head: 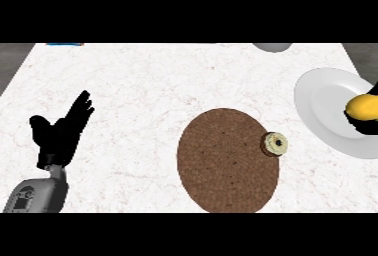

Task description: Pick the lemon from the placemat and place it in the plate

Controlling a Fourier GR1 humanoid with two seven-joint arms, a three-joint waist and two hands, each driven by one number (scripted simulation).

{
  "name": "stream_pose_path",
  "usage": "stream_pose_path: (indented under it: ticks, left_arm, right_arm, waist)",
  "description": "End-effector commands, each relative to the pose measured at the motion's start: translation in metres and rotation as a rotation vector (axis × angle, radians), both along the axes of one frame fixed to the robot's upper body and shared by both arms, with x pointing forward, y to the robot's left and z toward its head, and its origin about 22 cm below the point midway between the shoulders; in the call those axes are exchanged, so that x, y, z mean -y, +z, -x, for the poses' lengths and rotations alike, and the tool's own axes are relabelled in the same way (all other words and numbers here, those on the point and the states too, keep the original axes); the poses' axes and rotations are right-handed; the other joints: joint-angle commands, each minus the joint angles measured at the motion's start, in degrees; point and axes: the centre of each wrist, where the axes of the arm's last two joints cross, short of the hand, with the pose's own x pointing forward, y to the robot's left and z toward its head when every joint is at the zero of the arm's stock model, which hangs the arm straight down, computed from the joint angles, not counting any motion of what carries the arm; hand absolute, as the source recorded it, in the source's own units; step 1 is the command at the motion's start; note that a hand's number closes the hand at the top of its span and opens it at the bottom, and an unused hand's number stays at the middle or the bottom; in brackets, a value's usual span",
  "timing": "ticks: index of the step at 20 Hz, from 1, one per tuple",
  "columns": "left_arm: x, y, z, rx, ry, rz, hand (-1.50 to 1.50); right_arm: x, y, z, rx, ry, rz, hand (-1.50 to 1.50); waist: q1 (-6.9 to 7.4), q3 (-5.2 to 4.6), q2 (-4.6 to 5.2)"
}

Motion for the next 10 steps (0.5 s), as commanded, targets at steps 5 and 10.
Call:
stream_pose_path:
  ticks: [5, 10]
  left_arm:
    - [0.009, 0.008, -0.01, 0.012, -0.017, -0.019, 0.0]
    - [0.016, 0.019, -0.005, 0.031, -0.034, -0.003, 0.0]
  right_arm:
    - [0.038, -0.029, -0.012, -0.24, 0.017, -0.067, 1.5]
    - [0.064, -0.039, -0.003, -0.268, 0.12, -0.059, -1.5]
  waist:
    - [0.7, 0.08, 0.4]
    - [1.67, 0.21, 0.55]
